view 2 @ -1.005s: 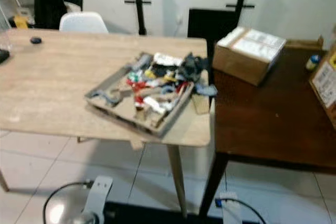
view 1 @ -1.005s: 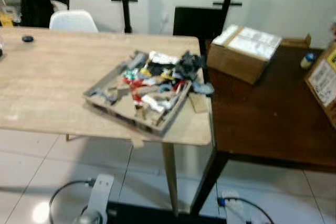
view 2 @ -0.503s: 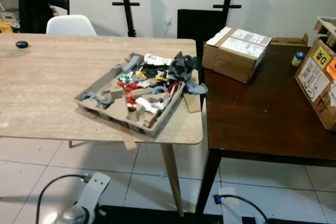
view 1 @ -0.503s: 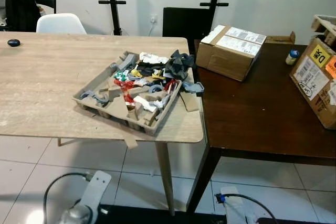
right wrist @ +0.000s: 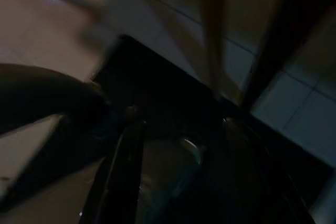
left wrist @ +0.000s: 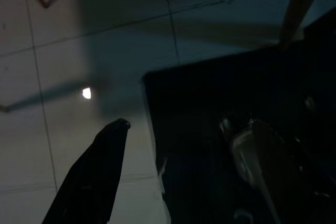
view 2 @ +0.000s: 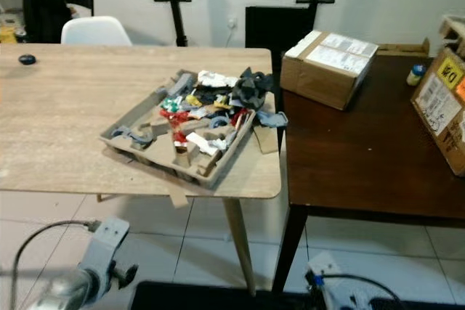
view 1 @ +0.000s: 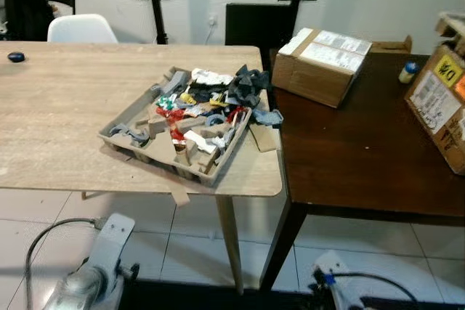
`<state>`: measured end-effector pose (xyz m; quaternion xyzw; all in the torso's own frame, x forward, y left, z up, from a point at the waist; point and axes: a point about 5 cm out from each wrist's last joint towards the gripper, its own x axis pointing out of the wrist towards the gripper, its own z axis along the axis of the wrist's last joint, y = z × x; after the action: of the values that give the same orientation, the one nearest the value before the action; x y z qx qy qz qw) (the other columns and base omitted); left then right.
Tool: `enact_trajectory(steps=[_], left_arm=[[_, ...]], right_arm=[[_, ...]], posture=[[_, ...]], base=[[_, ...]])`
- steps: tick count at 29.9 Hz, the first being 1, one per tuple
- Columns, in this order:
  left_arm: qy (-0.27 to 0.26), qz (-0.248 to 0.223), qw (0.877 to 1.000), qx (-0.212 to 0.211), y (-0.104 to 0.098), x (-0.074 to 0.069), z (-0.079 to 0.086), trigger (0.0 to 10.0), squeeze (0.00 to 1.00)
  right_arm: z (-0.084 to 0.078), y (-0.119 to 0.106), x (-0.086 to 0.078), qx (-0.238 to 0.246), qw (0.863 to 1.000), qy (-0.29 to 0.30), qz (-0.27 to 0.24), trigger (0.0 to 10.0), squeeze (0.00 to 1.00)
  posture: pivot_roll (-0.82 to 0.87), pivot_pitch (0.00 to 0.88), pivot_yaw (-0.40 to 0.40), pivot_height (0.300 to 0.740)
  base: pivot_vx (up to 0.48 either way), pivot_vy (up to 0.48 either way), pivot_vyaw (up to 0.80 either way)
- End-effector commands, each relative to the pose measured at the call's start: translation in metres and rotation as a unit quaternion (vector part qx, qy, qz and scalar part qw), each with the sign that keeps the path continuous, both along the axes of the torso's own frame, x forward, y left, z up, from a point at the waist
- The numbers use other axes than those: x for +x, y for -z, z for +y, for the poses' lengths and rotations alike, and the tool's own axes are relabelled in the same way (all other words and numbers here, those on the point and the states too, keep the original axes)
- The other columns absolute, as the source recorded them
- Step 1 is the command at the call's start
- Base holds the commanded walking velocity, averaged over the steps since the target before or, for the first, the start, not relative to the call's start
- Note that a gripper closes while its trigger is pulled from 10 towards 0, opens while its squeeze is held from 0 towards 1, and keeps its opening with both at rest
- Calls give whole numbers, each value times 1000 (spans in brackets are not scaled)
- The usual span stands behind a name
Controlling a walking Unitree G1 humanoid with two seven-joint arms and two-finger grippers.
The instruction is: Picking trash to rubbish bin
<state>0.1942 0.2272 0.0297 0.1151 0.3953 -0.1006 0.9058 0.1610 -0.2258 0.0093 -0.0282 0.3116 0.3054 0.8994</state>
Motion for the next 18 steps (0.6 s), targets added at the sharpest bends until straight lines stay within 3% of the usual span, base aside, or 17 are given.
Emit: enact_trajectory(steps=[1, 3, 7, 11, 18], left_arm=[[1, 3, 1000, 9, -9, -3, 4, 10000, 0], [6, -2, 1000, 5, -22, -9, 0, 10000, 0], [15, -9, 1000, -2, -32, -10, -4, 10000, 0], [43, -61, 997, -16, -57, 9, -12, 10000, 0], [47, -87, 995, -6, -84, 20, -9, 10000, 0]], right_arm=[[5, -13, 1, 27, 999, -17, -9, 10000, 0], [6, -39, -7, 51, 997, -61, -18, 10000, 0], [9, -58, -12, 82, 992, -92, -18, 10000, 0], [25, -121, -12, 189, 962, -193, -39, 10000, 0], [34, -167, 0, 261, 937, -214, -95, 10000, 0]], posture=[[75, 66, 24, 740], [73, 65, 25, 740], [74, 65, 24, 740], [76, 62, 23, 740], [81, 55, 17, 740]], base=[[0, 0, 0], [0, 0, 0], [0, 0, 0], [0, 0, 0], [0, 0, 0]])
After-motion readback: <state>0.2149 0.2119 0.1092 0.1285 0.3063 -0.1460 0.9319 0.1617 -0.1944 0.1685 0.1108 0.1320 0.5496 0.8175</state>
